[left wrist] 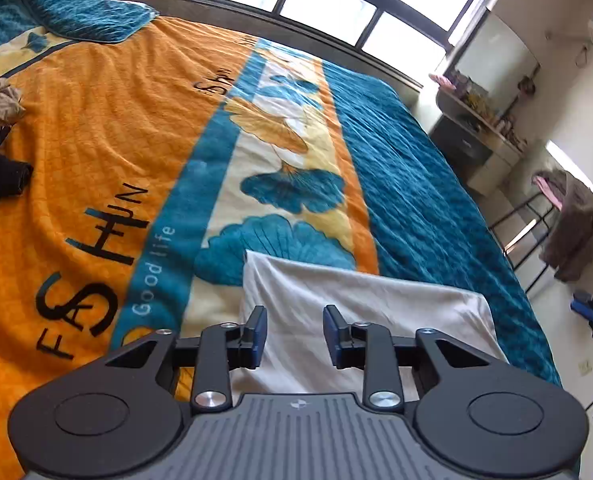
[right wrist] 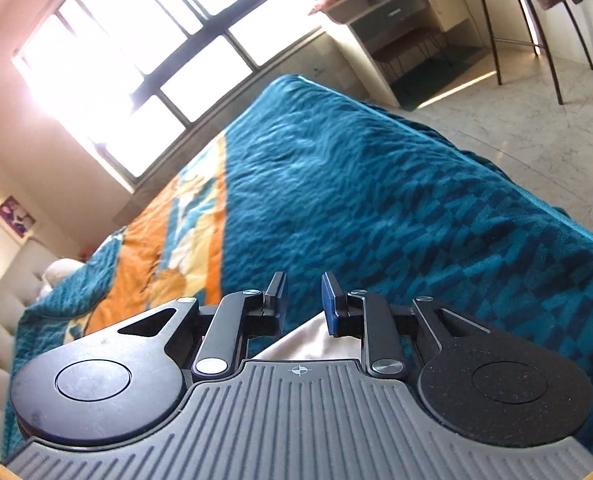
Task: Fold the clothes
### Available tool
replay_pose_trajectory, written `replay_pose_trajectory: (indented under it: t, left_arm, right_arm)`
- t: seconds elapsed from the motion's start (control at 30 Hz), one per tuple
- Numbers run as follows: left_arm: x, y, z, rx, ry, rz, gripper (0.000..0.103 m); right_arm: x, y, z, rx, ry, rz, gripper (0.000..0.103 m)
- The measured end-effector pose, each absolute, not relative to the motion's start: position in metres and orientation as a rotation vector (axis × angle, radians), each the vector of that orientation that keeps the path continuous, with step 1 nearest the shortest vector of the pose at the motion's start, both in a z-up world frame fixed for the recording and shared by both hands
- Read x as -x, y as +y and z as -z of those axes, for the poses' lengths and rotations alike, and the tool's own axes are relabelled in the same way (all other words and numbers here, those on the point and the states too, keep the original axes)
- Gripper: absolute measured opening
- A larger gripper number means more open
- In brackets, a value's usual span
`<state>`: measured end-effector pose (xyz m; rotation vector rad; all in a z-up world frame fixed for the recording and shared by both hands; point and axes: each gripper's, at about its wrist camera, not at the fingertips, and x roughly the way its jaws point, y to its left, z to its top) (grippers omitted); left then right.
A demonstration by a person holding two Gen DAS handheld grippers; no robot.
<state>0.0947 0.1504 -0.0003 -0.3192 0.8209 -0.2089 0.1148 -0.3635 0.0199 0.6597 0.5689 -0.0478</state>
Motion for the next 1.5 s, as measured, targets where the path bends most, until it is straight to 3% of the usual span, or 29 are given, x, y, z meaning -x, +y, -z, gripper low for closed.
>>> replay_pose_trajectory:
  t: [0.07, 0.2, 0.3, 0.37, 0.4, 0.43, 0.47, 0.57, 0.7, 0.83, 0.9, 0.97, 1.03, 1.07, 1.27, 1.5]
  left_arm:
    - [-0.077, 0.132, -0.010, 0.251, 0.869, 0.259, 0.036]
    - [-0.051, 0.096, 0.000, 0.120, 0.907, 0.330, 0.043]
    - [-0.046, 0.065, 0.029, -0.020, 0.893, 0.267, 0.043]
    - [-0.052, 0.045, 0.051, -0.095, 0.863, 0.188, 0.036]
    - [-0.056, 0.037, 0.060, -0.092, 0.859, 0.185, 0.025]
    - [-0.060, 0.029, 0.068, -0.087, 0.856, 0.184, 0.018]
    - [-0.064, 0.022, 0.076, -0.082, 0.853, 0.184, 0.013]
    - [-0.068, -0.001, 0.096, -0.139, 0.834, 0.181, 0.014]
    - [-0.061, -0.008, 0.120, -0.216, 0.944, 0.161, 0.015]
    - [-0.024, 0.012, 0.100, -0.207, 0.959, 0.217, 0.015]
    - [-0.009, 0.022, 0.087, -0.169, 0.959, 0.235, 0.021]
    - [-0.003, 0.028, 0.077, -0.094, 0.928, 0.229, 0.026]
    - [-0.005, 0.029, 0.072, -0.036, 0.886, 0.211, 0.031]
    - [-0.006, 0.030, 0.069, -0.008, 0.864, 0.202, 0.035]
    - [-0.022, 0.009, 0.080, 0.028, 0.846, 0.188, 0.038]
    - [-0.020, 0.001, 0.097, 0.016, 0.904, 0.232, 0.038]
  right_arm:
    - [-0.091, -0.350, -0.041, -0.615, 0.593, 0.002, 0.027]
    - [-0.061, -0.321, -0.052, -0.528, 0.677, -0.081, 0.049]
    - [-0.056, -0.296, -0.026, -0.460, 0.763, -0.093, 0.050]
    - [-0.064, -0.281, 0.010, -0.437, 0.847, -0.083, 0.043]
    - [-0.068, -0.272, 0.028, -0.423, 0.886, -0.083, 0.018]
    - [-0.073, -0.263, 0.043, -0.400, 0.914, -0.088, 0.004]
    - [-0.078, -0.253, 0.057, -0.377, 0.943, -0.093, 0.004]
    - [-0.086, -0.222, 0.084, -0.295, 0.947, -0.131, 0.004]
    - [-0.093, -0.201, 0.108, -0.163, 0.992, -0.131, 0.007]
    - [-0.060, -0.218, 0.101, -0.219, 1.067, -0.136, 0.007]
    - [-0.036, -0.233, 0.091, -0.268, 1.076, -0.136, 0.009]
    - [-0.015, -0.250, 0.081, -0.337, 1.065, -0.131, 0.018]
    - [0.001, -0.275, 0.073, -0.470, 1.003, -0.116, 0.057]
    - [0.005, -0.287, 0.072, -0.541, 0.959, -0.087, 0.062]
    - [-0.005, -0.340, 0.098, -0.918, 0.862, 0.060, 0.060]
    - [-0.026, -0.354, 0.135, -1.029, 0.860, 0.157, 0.051]
